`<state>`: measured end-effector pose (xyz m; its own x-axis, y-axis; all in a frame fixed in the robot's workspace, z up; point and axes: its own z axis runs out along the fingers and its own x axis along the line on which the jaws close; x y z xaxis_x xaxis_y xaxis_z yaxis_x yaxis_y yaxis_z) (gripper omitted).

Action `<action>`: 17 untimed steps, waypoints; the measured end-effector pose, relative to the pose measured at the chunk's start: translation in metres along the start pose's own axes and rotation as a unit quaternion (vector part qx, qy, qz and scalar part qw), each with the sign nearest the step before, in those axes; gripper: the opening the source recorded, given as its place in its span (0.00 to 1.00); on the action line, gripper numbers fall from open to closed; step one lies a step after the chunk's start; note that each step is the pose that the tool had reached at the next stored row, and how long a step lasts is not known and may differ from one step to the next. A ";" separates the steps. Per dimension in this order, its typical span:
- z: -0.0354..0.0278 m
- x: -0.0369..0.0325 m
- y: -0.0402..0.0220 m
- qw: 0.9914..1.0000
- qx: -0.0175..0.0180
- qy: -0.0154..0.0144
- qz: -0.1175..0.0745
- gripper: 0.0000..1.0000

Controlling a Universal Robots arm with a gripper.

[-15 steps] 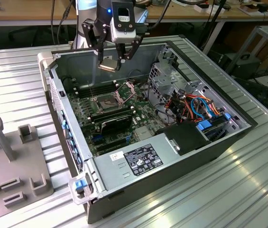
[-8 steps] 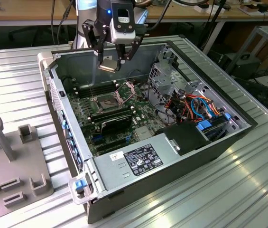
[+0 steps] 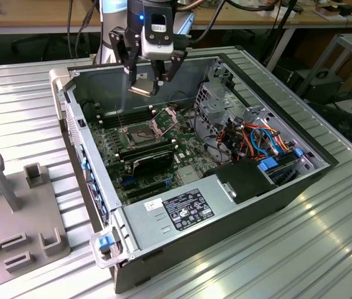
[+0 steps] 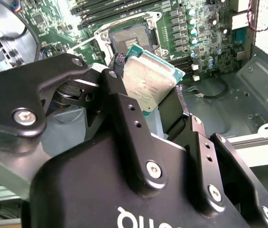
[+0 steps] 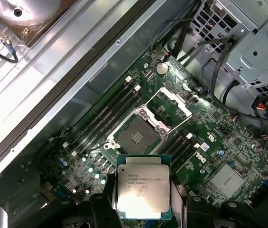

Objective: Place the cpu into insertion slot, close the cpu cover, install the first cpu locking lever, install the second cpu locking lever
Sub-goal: 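Place the cpu into insertion slot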

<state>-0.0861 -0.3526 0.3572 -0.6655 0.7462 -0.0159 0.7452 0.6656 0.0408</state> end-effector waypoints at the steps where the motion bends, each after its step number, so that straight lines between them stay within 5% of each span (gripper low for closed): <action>1: 0.0005 0.0000 0.0000 1.000 0.000 0.000 0.007 0.54; 5: 0.0033 0.0001 -0.0001 0.999 0.001 -0.002 0.044 0.54; 8: 0.0055 0.0001 -0.0002 0.997 0.001 -0.003 0.074 0.54; 13: 0.0088 0.0002 0.0001 0.994 0.002 -0.005 0.111 0.54; 17: 0.0115 0.0002 0.0005 0.990 0.002 -0.006 0.142 0.54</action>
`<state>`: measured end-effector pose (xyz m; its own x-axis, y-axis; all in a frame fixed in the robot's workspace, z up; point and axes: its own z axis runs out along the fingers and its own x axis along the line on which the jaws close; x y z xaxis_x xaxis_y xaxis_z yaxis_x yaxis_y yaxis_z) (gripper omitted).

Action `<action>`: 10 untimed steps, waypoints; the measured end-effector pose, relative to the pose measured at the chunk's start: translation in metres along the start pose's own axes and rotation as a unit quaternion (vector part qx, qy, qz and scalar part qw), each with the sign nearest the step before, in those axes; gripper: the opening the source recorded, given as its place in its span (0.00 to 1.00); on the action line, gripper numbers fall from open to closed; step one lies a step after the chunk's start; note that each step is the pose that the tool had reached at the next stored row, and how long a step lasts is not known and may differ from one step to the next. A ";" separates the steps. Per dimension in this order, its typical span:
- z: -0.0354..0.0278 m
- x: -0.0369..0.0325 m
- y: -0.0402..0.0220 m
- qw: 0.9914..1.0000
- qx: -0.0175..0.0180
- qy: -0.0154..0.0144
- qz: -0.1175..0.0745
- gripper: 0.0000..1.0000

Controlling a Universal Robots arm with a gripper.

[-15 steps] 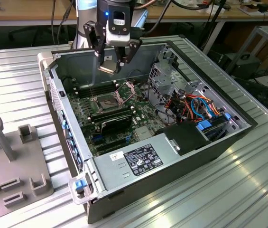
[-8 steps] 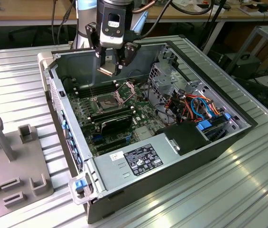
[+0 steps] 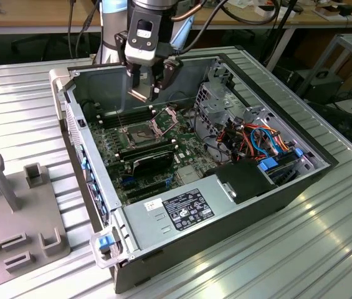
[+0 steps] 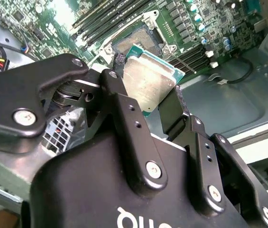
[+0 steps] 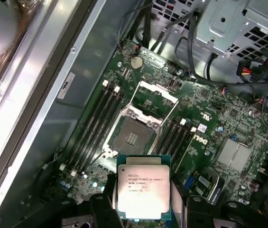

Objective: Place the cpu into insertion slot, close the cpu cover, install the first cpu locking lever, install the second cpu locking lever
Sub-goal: 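Place the cpu into insertion slot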

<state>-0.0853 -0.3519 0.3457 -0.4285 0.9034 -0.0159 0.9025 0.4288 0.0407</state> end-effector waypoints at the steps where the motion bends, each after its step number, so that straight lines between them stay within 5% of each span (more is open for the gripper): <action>1: 0.0004 0.0000 0.0001 1.000 0.000 0.000 0.005 0.54; 6: 0.0029 0.0004 0.0011 0.999 0.001 -0.002 0.040 0.54; 10: 0.0046 0.0031 0.0032 0.999 0.002 -0.002 0.050 0.54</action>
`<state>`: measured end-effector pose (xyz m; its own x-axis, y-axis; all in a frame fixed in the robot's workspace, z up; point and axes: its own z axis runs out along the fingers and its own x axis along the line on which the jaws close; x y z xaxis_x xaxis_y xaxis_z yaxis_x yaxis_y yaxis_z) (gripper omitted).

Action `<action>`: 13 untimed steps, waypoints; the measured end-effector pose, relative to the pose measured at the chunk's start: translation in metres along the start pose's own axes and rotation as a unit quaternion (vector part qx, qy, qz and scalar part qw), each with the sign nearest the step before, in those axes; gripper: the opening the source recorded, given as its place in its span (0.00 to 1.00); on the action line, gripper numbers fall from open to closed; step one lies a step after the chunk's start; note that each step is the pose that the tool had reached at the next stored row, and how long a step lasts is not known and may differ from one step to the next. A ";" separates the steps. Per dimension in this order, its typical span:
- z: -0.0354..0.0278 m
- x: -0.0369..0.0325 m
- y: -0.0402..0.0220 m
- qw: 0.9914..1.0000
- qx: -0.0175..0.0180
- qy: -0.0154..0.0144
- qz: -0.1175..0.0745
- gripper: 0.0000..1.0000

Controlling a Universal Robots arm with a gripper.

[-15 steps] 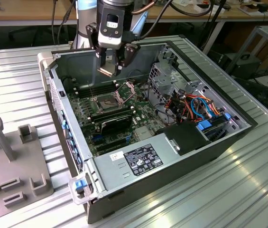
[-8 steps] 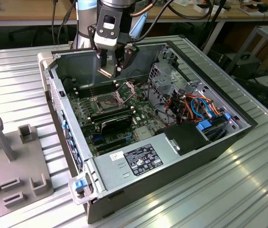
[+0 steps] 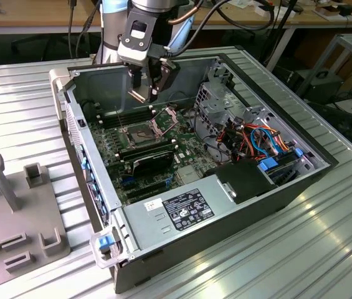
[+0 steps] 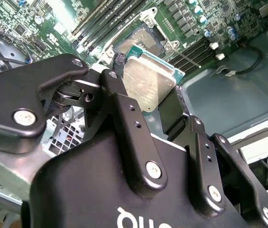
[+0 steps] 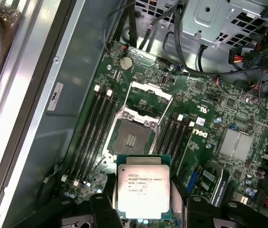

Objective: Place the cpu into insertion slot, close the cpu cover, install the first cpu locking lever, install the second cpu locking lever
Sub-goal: 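Place the cpu into insertion slot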

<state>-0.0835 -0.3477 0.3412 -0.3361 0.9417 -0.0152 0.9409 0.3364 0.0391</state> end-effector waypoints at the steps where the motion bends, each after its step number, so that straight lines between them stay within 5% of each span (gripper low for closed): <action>1: 0.0008 0.0020 0.0010 1.000 0.000 0.000 0.001 0.54; 6: 0.0036 0.0082 0.0056 1.000 0.002 0.000 0.008 0.54; 9: 0.0062 0.0089 0.0075 1.000 0.002 0.000 0.031 0.54; 13: 0.0088 0.0090 0.0089 0.998 0.003 -0.002 0.066 0.54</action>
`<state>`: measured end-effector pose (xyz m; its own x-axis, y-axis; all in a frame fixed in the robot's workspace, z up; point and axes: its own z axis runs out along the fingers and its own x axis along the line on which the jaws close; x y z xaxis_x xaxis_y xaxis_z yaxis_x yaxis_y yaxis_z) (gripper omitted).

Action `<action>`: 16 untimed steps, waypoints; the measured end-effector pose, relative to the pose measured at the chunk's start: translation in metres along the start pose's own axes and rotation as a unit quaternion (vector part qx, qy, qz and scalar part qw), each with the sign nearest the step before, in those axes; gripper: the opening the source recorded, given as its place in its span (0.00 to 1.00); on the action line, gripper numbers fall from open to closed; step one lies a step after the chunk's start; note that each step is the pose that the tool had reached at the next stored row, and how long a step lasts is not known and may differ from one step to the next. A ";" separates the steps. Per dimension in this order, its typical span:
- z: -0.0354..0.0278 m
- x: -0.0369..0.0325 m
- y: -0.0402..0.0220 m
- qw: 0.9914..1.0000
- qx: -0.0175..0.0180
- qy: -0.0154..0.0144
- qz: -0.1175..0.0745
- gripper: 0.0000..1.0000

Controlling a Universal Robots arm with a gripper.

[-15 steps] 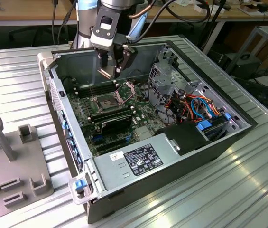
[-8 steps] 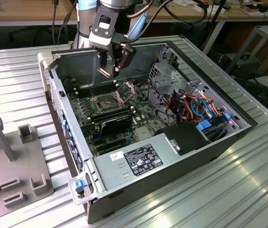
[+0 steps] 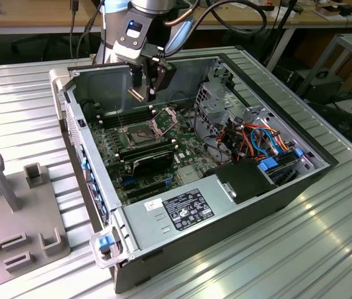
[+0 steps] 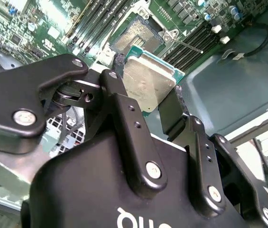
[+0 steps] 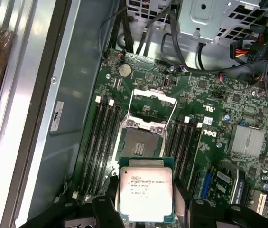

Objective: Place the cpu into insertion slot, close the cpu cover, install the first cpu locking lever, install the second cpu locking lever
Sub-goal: 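Place the cpu into insertion slot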

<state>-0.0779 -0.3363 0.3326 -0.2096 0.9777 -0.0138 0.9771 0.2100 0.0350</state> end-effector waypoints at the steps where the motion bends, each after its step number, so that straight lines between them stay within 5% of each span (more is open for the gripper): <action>1: 0.0007 0.0001 0.0003 1.000 0.000 0.000 0.009 0.54; 9: 0.0055 0.0011 0.0017 0.998 0.001 -0.002 0.057 0.54; 16: 0.0114 0.0017 0.0026 0.997 0.001 -0.002 0.077 0.54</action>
<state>-0.0753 -0.3341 0.3213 -0.0577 0.9983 -0.0120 0.9977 0.0581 0.0349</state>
